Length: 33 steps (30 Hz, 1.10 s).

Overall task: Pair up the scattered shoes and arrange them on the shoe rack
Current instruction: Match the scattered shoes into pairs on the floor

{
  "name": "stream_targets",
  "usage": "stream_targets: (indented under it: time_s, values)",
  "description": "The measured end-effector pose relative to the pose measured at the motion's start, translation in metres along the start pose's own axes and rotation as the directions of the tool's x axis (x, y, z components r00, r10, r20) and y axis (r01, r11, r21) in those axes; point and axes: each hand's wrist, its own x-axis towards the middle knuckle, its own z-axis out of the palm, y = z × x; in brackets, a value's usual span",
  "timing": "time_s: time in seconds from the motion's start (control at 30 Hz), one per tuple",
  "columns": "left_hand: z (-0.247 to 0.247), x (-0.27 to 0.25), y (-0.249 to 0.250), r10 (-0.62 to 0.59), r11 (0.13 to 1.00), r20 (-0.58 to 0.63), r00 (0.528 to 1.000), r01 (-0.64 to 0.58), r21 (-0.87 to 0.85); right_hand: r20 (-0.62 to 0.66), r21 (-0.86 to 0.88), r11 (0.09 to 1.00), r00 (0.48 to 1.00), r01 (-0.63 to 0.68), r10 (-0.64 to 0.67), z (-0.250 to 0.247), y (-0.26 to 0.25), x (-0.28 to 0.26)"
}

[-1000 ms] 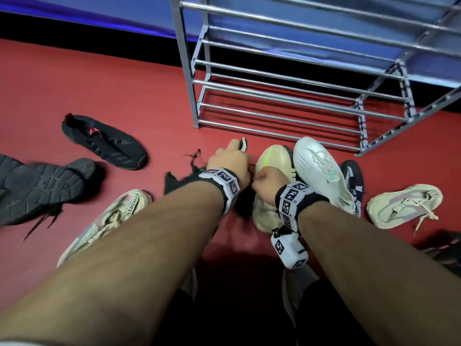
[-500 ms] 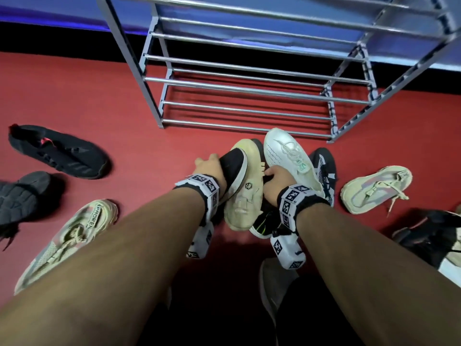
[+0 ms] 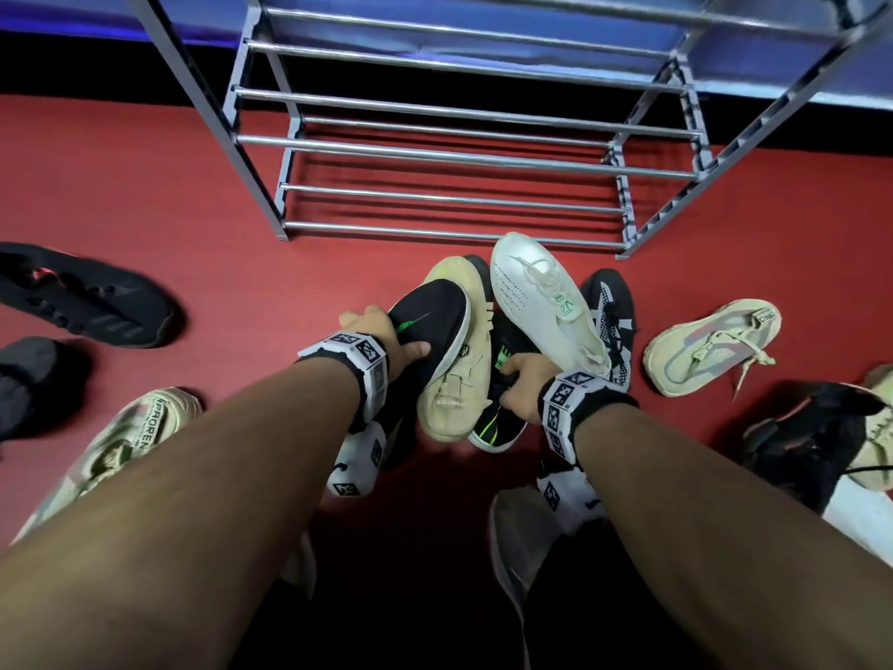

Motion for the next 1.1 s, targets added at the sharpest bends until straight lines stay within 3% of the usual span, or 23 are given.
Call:
stream_targets:
  time_s: [0.17, 0.37, 0.47, 0.53, 0.77, 0.93, 1.1]
  values:
    - [-0.007, -0.003, -0.001, 0.039, 0.991, -0.059, 0.998, -0.046, -0.124, 0.114, -0.039, 0.999, 0.993, 0.036, -0.032, 0.012, -0.004, -0.003]
    - [-0.012, -0.011, 0.008, 0.121, 0.965, -0.117, 0.986, -0.144, -0.218, 0.008, -0.013, 1.000, 1.000, 0.026, -0.026, 0.004, -0.011, -0.004]
    - [-0.018, -0.017, 0.013, 0.076, 0.951, -0.136, 0.988, -0.113, -0.286, -0.084, 0.148, 0.988, 0.996, 0.044, -0.032, -0.011, -0.018, -0.009]
    - [-0.025, -0.019, 0.014, 0.029, 0.947, -0.144, 0.989, -0.074, -0.314, -0.196, 0.196, 0.976, 0.979, 0.093, -0.054, -0.025, -0.021, -0.015]
    - [-0.063, -0.041, 0.017, -0.075, 0.894, -0.228, 0.971, -0.036, -0.447, -0.387, 0.216, 0.961, 0.919, 0.174, -0.079, -0.079, -0.032, -0.055]
    - [-0.086, -0.063, 0.017, -0.051, 0.862, -0.306, 0.951, -0.113, -0.494, -0.471, 0.175, 0.945, 0.867, 0.276, -0.166, -0.100, -0.061, -0.081]
    - [-0.096, -0.061, 0.000, -0.026, 0.856, -0.344, 0.939, -0.157, -0.492, -0.548, 0.097, 0.902, 0.779, 0.420, -0.304, -0.099, -0.098, -0.103]
